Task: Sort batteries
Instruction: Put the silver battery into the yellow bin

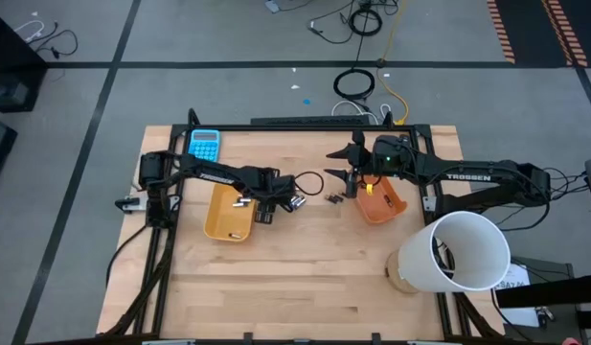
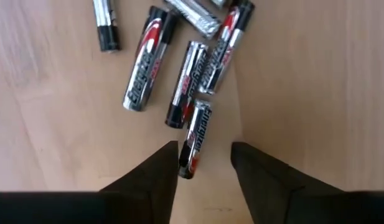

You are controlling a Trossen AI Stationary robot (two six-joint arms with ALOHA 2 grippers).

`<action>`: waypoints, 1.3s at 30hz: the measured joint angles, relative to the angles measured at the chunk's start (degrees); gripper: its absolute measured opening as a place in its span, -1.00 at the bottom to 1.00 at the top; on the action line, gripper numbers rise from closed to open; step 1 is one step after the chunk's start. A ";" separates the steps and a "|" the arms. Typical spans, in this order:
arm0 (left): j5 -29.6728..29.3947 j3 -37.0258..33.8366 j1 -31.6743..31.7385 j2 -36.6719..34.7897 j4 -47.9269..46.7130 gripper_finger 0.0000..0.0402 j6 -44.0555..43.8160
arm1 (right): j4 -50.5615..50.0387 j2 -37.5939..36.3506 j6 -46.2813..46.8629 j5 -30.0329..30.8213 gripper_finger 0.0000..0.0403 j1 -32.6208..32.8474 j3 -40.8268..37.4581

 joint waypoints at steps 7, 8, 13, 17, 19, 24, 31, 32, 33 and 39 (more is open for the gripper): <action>0.37 0.08 -0.26 1.23 0.09 -0.72 3.08 | -0.04 0.00 0.00 -0.02 -0.06 -0.01 0.00; 0.21 0.10 -0.25 1.23 0.36 -0.84 3.08 | -0.02 0.00 0.00 -0.02 -0.06 -0.02 0.00; -1.49 0.18 -1.69 1.37 0.33 -0.90 2.96 | -0.13 0.00 -0.02 -0.02 -0.06 0.00 0.00; -1.81 4.05 -3.52 1.41 -6.17 -0.91 -0.43 | -0.60 0.00 -0.02 -0.02 -0.06 0.01 0.00; 0.66 6.82 -4.57 0.95 -12.26 -0.92 -2.95 | -0.45 0.00 -0.15 -0.02 -0.06 0.01 0.00; 7.05 12.16 -7.15 -3.66 -17.26 -0.93 -10.57 | -0.54 0.00 -0.24 -0.02 -0.06 -0.01 0.00; 11.84 10.92 -10.27 -8.37 -33.97 -0.87 -26.34 | -1.40 0.00 -0.41 0.00 -0.06 0.00 -0.01; 11.25 9.87 -10.60 -8.65 -36.91 -0.85 -28.19 | -1.40 0.00 -0.42 0.00 -0.06 0.01 0.00; 10.45 8.64 -10.78 -8.99 -39.15 -0.83 -29.68 | -1.38 0.00 -0.42 0.01 -0.06 0.00 0.00; 1.91 1.85 -11.07 -11.84 -41.11 -0.69 -35.11 | -1.31 0.00 -0.42 -0.01 -0.06 0.01 -0.02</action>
